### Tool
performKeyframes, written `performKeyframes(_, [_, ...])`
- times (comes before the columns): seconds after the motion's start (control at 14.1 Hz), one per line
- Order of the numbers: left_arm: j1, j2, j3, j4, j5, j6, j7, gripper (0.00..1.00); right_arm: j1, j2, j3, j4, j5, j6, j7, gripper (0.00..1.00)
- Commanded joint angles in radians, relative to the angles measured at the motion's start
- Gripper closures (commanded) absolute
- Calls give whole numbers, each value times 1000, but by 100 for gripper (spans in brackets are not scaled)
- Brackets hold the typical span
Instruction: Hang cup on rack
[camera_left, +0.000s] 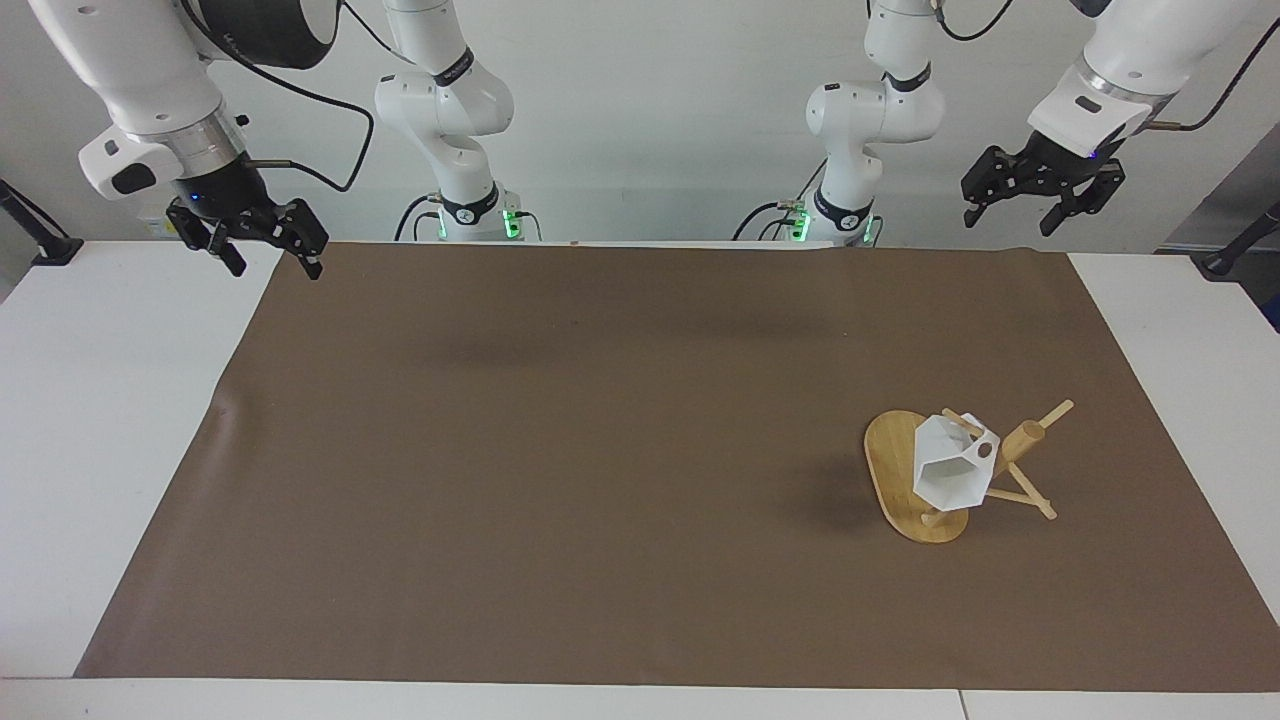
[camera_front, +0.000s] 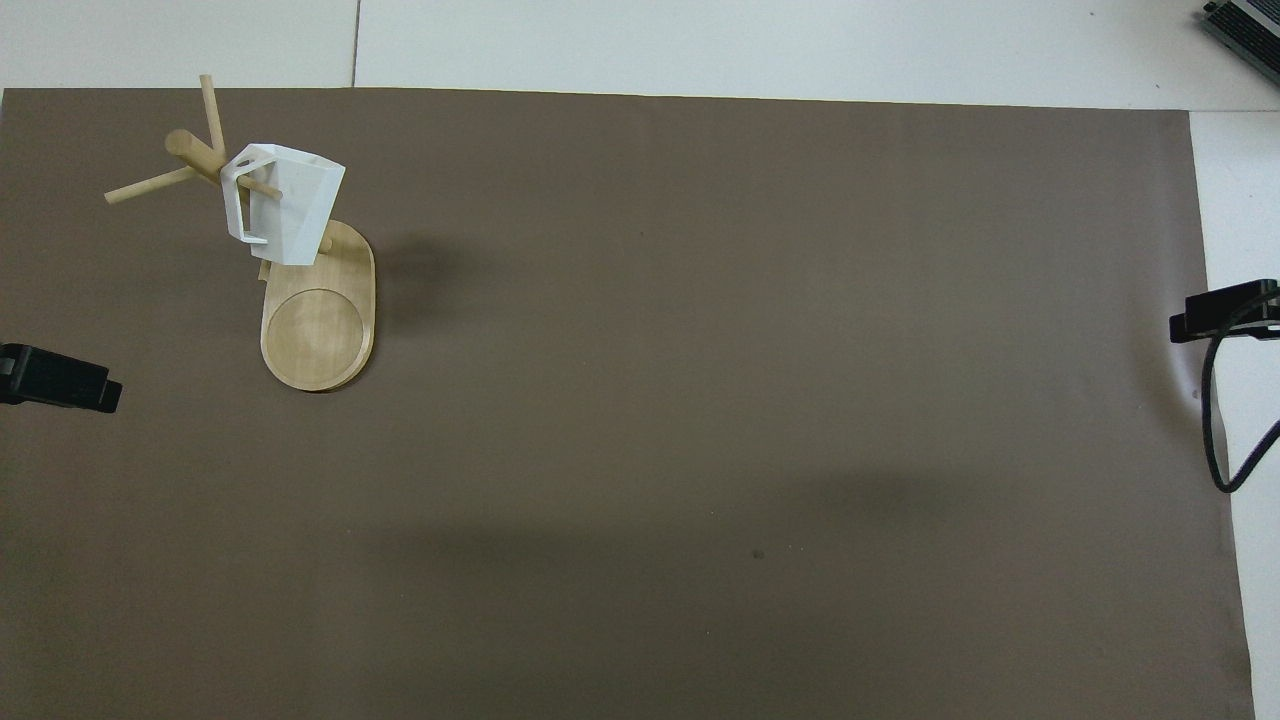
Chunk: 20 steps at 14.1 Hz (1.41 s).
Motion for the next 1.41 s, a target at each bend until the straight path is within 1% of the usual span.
performKeyframes(0.0, [-4, 7, 3, 42, 11, -25, -7, 0, -3, -16, 5, -14, -8, 8, 10, 0])
performKeyframes(0.64, [-10, -16, -4, 7, 12, -9, -15, 0, -3, -16, 5, -14, -8, 8, 10, 0])
performKeyframes(0.99, [-8, -14, -4, -7, 9, 92, -14, 0, -3, -16, 5, -14, -8, 8, 10, 0])
performKeyframes(1.34, [-17, -31, -6, -37, 8, 90, -14, 0, -3, -16, 5, -14, -8, 8, 10, 0])
